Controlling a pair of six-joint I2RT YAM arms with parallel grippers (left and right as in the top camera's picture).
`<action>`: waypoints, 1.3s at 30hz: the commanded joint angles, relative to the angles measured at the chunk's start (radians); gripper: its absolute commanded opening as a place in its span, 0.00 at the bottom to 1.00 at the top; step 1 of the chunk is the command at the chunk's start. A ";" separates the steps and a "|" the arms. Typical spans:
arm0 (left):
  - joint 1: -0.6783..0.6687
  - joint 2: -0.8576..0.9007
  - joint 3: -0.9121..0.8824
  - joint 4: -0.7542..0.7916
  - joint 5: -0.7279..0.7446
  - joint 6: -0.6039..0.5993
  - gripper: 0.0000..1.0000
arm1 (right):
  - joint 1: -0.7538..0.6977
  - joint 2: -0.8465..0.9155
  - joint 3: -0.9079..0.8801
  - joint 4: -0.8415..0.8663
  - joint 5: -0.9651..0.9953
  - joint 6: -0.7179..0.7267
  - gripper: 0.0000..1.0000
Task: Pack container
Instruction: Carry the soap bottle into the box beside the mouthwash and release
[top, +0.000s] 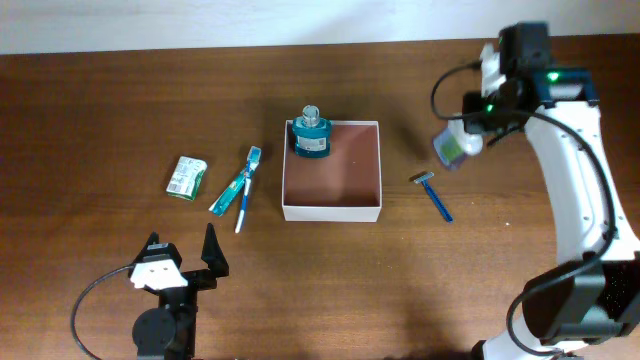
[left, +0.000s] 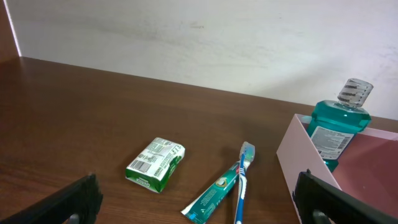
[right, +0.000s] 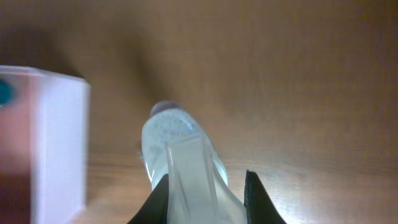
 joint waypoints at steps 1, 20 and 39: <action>0.003 -0.008 -0.007 0.003 0.011 0.019 1.00 | 0.005 -0.022 0.145 -0.045 -0.129 0.018 0.13; 0.003 -0.008 -0.007 0.003 0.011 0.020 0.99 | 0.416 -0.021 0.258 -0.013 0.063 0.275 0.13; 0.003 -0.008 -0.007 0.003 0.011 0.019 0.99 | 0.535 0.065 0.257 -0.021 0.292 0.435 0.13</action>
